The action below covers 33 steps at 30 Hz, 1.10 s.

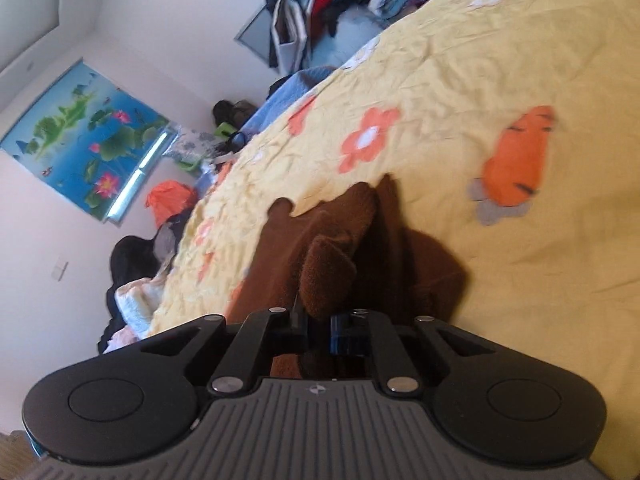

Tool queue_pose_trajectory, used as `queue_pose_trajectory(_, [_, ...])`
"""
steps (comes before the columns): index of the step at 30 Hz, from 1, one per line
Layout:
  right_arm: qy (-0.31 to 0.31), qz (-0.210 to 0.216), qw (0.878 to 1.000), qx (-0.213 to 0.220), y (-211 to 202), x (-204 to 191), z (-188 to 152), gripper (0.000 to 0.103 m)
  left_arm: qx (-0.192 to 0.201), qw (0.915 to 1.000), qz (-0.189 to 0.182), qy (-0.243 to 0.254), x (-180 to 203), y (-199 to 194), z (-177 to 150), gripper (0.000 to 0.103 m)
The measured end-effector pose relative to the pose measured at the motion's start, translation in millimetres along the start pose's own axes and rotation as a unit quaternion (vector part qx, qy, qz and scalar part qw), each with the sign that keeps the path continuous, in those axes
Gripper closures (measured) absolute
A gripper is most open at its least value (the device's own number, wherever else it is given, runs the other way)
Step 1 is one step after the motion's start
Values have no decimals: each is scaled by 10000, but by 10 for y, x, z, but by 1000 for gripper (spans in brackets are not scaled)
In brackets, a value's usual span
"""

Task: Fold small clothes
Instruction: 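Fold the held sweater edge over the rest with both grippers, then open both grippers to release the folded sweater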

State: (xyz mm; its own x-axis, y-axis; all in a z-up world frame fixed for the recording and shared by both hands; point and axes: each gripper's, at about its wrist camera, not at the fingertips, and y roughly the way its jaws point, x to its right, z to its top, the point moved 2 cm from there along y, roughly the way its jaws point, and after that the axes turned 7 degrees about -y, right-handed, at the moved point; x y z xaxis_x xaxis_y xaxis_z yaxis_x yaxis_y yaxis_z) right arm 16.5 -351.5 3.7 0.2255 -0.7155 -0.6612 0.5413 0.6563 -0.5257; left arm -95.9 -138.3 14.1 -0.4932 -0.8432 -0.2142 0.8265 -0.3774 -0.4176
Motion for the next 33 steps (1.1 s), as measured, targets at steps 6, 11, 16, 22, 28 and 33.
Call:
queue_pose_trajectory(6, [576, 450, 9959, 529, -162, 63, -82, 26, -339, 9983, 331, -343, -236, 80, -59, 22])
queue_pose_trajectory(11, [216, -47, 9982, 552, -74, -40, 94, 47, -518, 9970, 575, 88, -204, 190, -213, 22])
queue_pose_trajectory(16, [-546, -573, 9958, 454, 33, -265, 205, 89, -556, 9971, 521, -88, -278, 183, -233, 26])
queue_pose_trajectory(22, [-126, -876, 9959, 204, 124, 98, 58, 85, -750, 9957, 81, -541, -401, 116, -230, 58])
queue_pose_trajectory(28, [435, -429, 9968, 515, -453, -31, -268, 8, -1279, 9607, -1275, -2109, -948, -247, -269, 35])
queue_pose_trajectory(33, [497, -85, 9984, -262, -292, -135, -577, 13, -1132, 8403, -1877, -4958, -1644, -9, -388, 17])
